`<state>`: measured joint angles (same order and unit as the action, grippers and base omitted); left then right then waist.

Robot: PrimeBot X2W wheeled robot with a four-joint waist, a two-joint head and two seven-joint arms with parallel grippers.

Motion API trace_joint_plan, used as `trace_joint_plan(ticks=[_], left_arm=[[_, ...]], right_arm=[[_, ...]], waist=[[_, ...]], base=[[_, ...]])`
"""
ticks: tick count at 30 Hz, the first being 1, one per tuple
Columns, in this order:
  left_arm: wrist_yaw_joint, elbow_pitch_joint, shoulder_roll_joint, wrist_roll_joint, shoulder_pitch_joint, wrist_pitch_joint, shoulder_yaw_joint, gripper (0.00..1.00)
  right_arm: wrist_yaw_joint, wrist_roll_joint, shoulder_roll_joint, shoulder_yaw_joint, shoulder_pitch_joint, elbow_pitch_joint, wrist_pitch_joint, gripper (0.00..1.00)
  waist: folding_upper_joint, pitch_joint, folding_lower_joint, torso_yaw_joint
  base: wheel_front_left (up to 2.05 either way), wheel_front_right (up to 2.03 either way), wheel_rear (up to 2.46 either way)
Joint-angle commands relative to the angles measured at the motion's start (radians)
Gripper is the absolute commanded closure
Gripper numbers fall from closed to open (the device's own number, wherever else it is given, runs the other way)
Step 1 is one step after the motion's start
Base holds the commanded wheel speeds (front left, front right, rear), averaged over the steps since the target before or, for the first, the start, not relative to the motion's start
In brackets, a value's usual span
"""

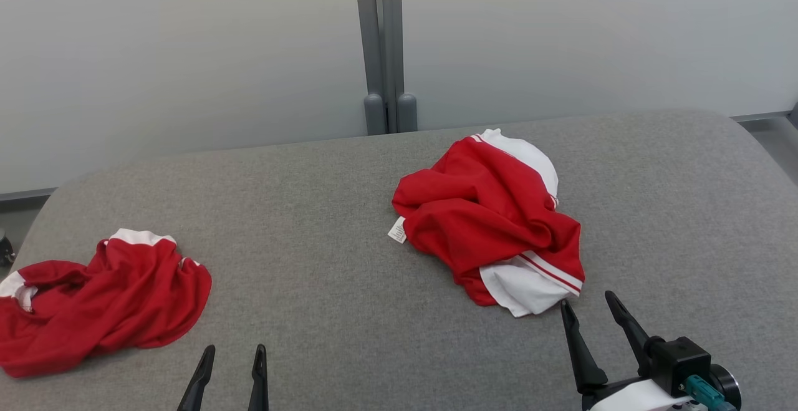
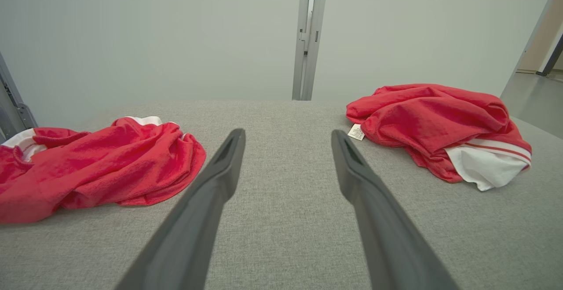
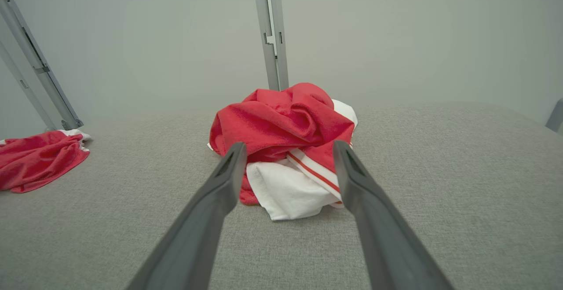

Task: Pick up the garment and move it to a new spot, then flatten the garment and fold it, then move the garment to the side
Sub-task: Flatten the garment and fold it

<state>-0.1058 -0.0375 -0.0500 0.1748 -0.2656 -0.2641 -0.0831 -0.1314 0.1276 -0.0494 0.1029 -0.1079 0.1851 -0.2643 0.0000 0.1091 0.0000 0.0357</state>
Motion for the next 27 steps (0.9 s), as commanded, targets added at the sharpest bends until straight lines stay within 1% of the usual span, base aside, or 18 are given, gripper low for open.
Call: trace_joint_plan(ticks=[1, 16, 22, 27], left_arm=[[0.003, 0.003, -0.001, -0.005, 0.009, 0.0, 0.001, 0.0], [-0.009, -0.007, -0.001, -0.019, 0.028, 0.0, 0.01, 0.0], [-0.017, -0.001, -0.001, -0.04, 0.063, 0.0, -0.004, 0.0], [-0.024, -0.005, -0.003, -0.063, 0.134, 0.0, -0.032, 0.0]], right_arm=[[0.001, 0.003, -0.002, 0.001, 0.003, -0.001, 0.0, 0.0], [0.001, 0.004, -0.002, 0.009, 0.008, -0.011, 0.0, 0.0], [0.001, 0.0, -0.002, 0.004, 0.022, -0.016, 0.0, 0.0], [0.001, -0.014, -0.002, -0.003, 0.044, -0.023, 0.0, 0.0]], waist=[[0.0, -0.001, 0.0, -0.001], [0.0, -0.032, 0.0, -0.001], [0.0, -0.082, 0.0, 0.009], [0.0, -0.142, 0.0, 0.027]], base=[[0.0, 0.0, 0.0], [0.0, 0.0, 0.0], [0.0, 0.0, 0.0], [0.0, 0.0, 0.0]])
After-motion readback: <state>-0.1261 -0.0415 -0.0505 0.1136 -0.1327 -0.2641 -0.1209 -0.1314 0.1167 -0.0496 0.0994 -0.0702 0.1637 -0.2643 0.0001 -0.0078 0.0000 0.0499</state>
